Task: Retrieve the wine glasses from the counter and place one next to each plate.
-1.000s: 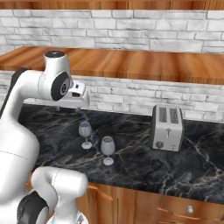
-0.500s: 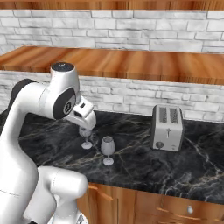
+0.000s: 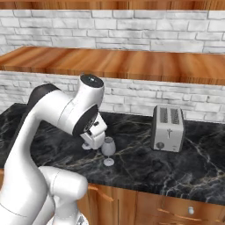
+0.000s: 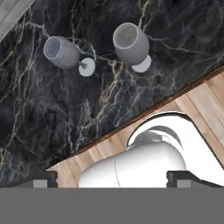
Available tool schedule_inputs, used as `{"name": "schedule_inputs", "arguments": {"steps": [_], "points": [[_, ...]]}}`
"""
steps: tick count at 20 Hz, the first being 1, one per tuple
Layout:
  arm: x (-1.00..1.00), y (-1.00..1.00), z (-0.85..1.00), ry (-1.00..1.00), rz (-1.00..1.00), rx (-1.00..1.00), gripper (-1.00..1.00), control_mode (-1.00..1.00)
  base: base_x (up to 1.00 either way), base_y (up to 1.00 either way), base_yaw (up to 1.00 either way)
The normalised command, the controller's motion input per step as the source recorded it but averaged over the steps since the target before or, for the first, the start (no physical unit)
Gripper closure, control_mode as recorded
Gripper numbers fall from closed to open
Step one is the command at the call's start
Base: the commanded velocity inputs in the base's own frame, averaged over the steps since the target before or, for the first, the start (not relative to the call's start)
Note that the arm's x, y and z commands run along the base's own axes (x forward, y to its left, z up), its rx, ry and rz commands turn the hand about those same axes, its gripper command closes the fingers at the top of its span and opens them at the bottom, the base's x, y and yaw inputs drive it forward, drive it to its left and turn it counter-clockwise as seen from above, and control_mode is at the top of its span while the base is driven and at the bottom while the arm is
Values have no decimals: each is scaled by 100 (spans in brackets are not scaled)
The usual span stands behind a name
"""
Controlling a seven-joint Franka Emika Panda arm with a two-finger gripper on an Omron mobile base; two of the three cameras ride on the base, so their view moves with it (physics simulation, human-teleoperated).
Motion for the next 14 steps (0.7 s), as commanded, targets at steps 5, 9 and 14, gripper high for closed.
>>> {"name": "schedule_inputs", "arguments": {"steps": [5, 9, 14], "points": [[-23, -20, -44, 0, -20, 20, -100, -100, 0, 0, 0], [-1, -13, -30, 7, -17, 22, -100, -100, 0, 0, 0], [5, -27, -41, 13, 0, 35, -100, -100, 0, 0, 0]]}}
